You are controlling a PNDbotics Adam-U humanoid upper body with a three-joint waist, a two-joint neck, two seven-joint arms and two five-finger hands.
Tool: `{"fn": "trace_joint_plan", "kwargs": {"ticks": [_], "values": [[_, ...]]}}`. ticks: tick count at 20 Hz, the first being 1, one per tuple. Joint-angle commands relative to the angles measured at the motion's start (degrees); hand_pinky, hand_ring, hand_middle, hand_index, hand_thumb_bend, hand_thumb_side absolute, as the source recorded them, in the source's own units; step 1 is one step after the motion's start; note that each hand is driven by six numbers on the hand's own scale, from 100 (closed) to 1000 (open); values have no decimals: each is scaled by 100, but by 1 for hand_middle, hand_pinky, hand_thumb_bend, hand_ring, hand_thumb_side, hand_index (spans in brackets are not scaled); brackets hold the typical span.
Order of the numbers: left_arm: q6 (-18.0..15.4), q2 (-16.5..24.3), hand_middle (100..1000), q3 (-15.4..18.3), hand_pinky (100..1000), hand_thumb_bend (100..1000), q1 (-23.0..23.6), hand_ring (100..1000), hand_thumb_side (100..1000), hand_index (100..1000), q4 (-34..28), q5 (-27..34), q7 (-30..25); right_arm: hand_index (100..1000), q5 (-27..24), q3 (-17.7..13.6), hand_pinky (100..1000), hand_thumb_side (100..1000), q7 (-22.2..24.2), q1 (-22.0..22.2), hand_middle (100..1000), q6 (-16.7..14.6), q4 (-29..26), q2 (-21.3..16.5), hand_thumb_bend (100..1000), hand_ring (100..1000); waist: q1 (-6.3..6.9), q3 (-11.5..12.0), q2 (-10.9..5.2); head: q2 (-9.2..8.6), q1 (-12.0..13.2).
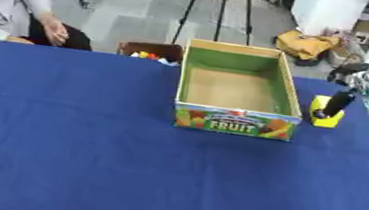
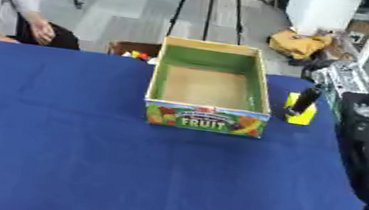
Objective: Pick up objects on the table and place them in the box.
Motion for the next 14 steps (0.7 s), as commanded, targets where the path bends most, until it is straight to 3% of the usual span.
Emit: {"fn": "trace_joint_plan", "kwargs": {"ticks": [1,8,14], "values": [[6,144,706,12,613,100,-18,669,919,938,-105,-27,36,1000,460,17,1000,478,81,-215,1000,-11,-100,-222,427,1000,-5,-14,-152,-70,26],[14,138,698,8,611,100,-17,664,913,939,-105,-37,36,1000,926,-42,1000,529,40,-244,1000,-147,-62,-189,203,1000,11,-25,-138,-105,19],[23,122,693,10,610,100,-18,660,914,938,-105,-66,42,1000,918,-75,1000,524,-74,-245,1000,-184,-23,-185,188,1000,31,-12,-92,-118,6]]}}
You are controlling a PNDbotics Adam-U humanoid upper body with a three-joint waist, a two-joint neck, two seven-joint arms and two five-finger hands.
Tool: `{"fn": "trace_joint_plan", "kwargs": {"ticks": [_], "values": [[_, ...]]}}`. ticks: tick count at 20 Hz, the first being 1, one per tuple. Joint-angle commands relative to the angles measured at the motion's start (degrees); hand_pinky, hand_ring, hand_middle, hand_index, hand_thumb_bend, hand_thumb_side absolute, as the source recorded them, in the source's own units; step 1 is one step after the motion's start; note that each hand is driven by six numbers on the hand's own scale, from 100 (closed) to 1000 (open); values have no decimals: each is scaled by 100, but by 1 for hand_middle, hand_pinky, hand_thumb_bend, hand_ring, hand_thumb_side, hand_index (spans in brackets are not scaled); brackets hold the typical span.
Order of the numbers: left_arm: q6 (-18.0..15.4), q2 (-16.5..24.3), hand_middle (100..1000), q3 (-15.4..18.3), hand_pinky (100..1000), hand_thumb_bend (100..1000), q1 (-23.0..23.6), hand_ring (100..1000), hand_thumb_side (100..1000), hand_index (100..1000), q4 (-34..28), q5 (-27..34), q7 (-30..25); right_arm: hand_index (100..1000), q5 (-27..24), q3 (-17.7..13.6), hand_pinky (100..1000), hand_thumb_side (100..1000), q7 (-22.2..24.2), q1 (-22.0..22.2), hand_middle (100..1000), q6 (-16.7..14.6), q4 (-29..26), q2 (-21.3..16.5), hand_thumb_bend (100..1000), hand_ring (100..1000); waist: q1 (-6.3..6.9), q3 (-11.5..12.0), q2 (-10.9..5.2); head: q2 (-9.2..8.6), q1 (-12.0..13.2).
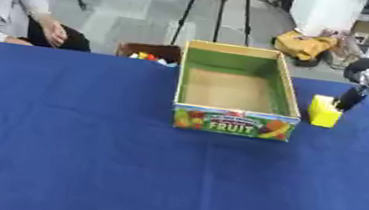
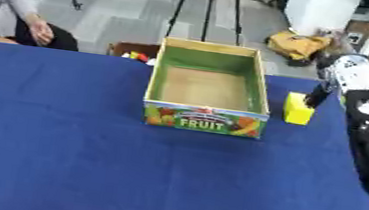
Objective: Pick up objects on the table and place them in the box.
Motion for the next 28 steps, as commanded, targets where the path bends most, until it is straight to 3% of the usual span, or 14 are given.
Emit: {"fn": "trace_joint_plan", "kwargs": {"ticks": [1,5,10,14,17,20,23,28], "values": [[1,119,692,10,610,100,-19,659,915,937,-105,-33,15,1000,6,-44,1000,514,-54,-171,1000,-11,-29,-150,197,1000,18,12,-89,-80,-12],[23,113,687,14,609,100,-15,655,912,935,-105,-57,23,1000,-187,-80,1000,482,18,-203,1000,-13,-58,-158,256,1000,23,7,-70,-73,6],[48,109,685,7,608,100,-12,653,912,935,-105,-77,39,1000,-274,-122,1000,491,141,-262,1000,49,-229,-184,268,1000,19,-6,-58,-58,30],[50,111,684,9,608,100,-16,652,910,935,-105,-81,42,1000,-245,-137,1000,444,371,-259,1000,63,-203,-237,372,1000,7,-13,-52,-63,31],[53,112,684,9,607,100,-25,651,908,935,-105,-82,40,1000,-169,-99,1000,434,517,-241,1000,45,-97,-278,402,1000,1,-4,-40,-80,22],[60,106,683,14,606,100,-36,650,904,936,-105,-85,47,1000,-142,-56,1000,421,595,-236,1000,-15,26,-300,603,1000,-3,17,-10,-104,16],[65,104,682,8,604,100,-54,648,899,937,-105,-88,40,1000,-186,-32,1000,474,602,-250,1000,-62,63,-302,785,1000,-9,29,17,-127,5],[82,89,680,11,601,100,-59,645,898,936,-105,-96,38,1000,-238,-24,1000,482,517,-268,1000,-111,45,-305,824,1000,-10,49,63,-151,-12]]}}
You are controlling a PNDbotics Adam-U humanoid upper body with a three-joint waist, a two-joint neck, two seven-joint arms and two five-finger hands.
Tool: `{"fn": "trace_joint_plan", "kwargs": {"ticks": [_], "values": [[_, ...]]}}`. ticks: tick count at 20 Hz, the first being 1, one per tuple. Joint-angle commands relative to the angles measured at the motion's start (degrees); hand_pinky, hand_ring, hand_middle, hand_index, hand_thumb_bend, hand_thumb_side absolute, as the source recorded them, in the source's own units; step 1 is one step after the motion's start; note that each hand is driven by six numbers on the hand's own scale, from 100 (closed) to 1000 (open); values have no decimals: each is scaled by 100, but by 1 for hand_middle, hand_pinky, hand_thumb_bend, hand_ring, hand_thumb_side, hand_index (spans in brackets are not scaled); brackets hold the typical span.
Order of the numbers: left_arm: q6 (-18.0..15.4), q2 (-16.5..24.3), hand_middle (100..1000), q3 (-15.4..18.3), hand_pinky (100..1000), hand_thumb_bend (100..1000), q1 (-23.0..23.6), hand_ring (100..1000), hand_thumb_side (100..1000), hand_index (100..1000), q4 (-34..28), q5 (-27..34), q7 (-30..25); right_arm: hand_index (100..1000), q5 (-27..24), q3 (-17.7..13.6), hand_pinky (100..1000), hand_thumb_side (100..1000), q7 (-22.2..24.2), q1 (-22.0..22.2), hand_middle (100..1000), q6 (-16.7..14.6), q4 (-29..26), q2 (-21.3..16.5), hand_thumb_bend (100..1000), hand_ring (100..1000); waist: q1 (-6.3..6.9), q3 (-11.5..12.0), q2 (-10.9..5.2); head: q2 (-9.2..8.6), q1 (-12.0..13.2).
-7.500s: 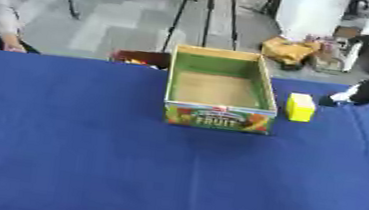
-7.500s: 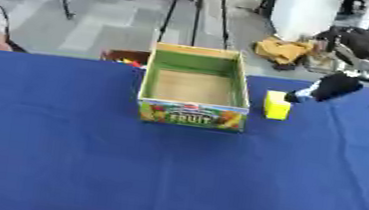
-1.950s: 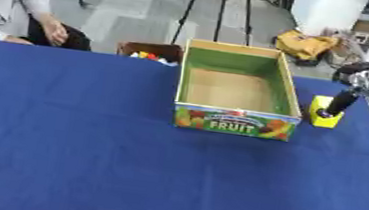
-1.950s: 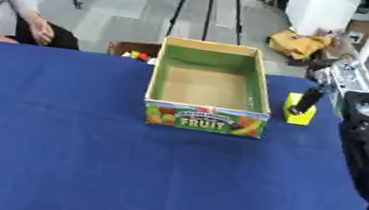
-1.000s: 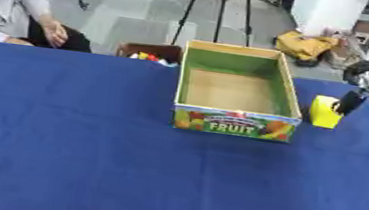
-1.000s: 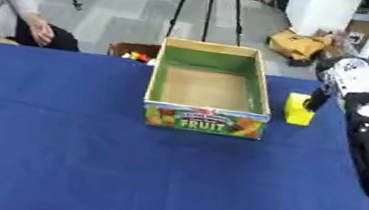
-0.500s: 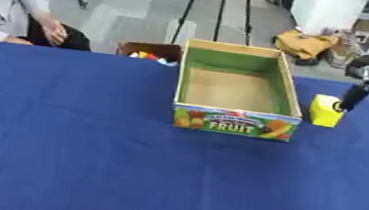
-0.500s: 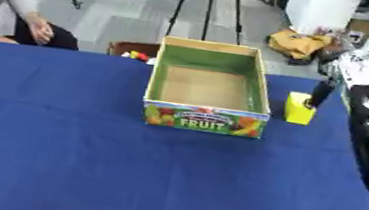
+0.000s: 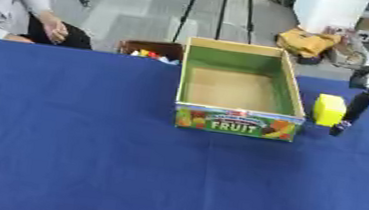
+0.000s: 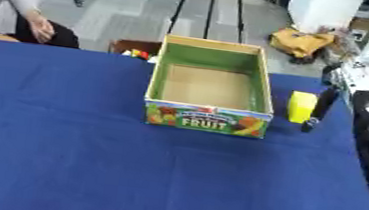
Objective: Pick up objects on the table and place them in the box.
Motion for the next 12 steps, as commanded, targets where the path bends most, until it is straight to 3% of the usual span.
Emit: {"fn": "trace_joint_plan", "kwargs": {"ticks": [1,5,7,12], "values": [[25,86,680,12,601,100,-53,645,898,936,-105,-23,8,1000,-62,3,1000,482,-66,-181,1000,-42,-87,-190,824,1000,-3,9,-102,-87,-17],[48,74,678,1,598,100,-68,642,898,936,-105,-33,1,1000,-122,3,1000,455,-174,-201,1000,-112,-107,-175,734,1000,-19,13,-65,-95,-33],[57,68,677,4,596,100,-72,641,899,936,-105,-37,5,1000,-145,-5,1000,437,-217,-204,1000,-123,-98,-174,646,1000,-23,26,-46,-109,-44],[72,59,676,3,593,100,-81,638,901,935,-105,-48,7,1000,-238,-58,1000,444,-278,-210,1000,-54,-92,-166,559,1000,-32,49,-4,-153,-84]]}}
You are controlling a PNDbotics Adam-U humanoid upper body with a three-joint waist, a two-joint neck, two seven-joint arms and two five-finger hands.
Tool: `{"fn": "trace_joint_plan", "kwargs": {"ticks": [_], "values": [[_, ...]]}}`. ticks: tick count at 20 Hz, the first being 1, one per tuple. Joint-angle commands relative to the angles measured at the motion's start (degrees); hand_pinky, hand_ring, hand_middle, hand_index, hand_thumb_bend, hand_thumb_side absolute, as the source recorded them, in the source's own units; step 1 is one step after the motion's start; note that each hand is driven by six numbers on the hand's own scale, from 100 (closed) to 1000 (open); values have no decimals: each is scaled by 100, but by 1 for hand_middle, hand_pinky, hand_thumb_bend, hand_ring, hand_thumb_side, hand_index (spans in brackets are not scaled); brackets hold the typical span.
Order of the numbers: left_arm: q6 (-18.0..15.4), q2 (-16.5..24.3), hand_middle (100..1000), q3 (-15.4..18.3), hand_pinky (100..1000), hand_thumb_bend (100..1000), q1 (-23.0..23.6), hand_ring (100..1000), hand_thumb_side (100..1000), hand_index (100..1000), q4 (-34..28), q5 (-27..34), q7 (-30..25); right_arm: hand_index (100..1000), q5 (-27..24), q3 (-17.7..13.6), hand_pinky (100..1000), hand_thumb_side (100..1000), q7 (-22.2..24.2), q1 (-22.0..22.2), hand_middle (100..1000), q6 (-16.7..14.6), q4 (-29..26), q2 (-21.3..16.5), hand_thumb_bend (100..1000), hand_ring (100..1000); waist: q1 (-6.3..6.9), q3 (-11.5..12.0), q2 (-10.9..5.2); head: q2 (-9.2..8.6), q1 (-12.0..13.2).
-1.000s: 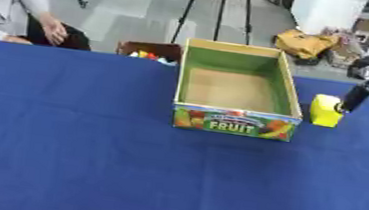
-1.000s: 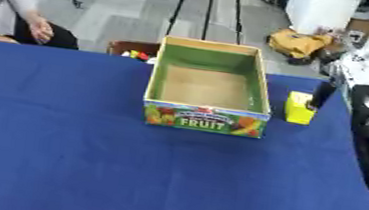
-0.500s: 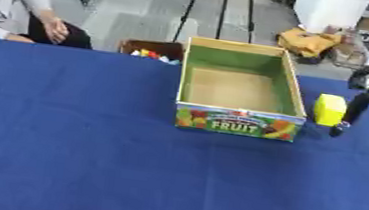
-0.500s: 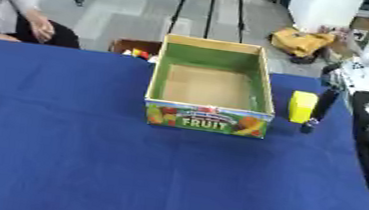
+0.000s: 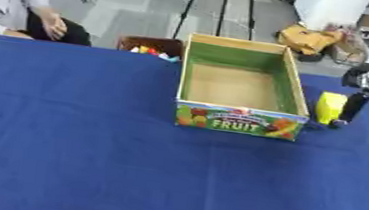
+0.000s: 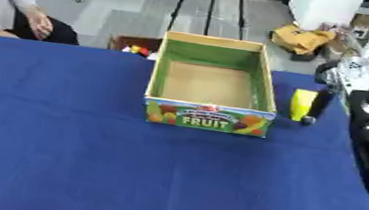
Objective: Pick up objects on the table and place them in the box.
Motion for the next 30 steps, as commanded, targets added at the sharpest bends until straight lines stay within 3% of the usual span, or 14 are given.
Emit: {"fn": "trace_joint_plan", "kwargs": {"ticks": [1,16,23,24,28,30], "values": [[29,60,675,2,593,100,-46,638,901,935,-105,-23,-1,1000,-83,-60,1000,447,-51,-168,1000,64,-89,-162,552,1000,-3,15,-98,-112,-37],[46,5,672,-9,589,100,-86,634,898,932,-105,-71,-27,1000,-656,-214,1000,450,-146,-95,1000,404,-33,-111,302,1000,14,111,71,-233,-127],[61,-13,668,-14,589,100,-89,633,895,930,-105,-85,-27,1000,-942,-233,1000,450,-89,-78,1000,536,-11,-113,300,1000,28,115,103,-240,-119],[64,-14,667,-13,589,100,-88,633,886,929,-105,-86,-25,1000,-977,-239,1000,417,-85,-75,1000,556,-14,-114,307,994,31,114,103,-240,-118],[76,-19,667,-18,589,100,-89,633,892,929,-105,-94,-19,1000,-1174,-298,1000,441,-113,-55,1000,690,-52,-126,365,966,37,112,110,-256,-119],[82,-21,666,-16,589,100,-88,633,891,929,-105,-104,-16,1000,-1256,-318,1000,425,-124,-44,1000,769,-63,-141,438,961,39,107,114,-263,-120]]}}
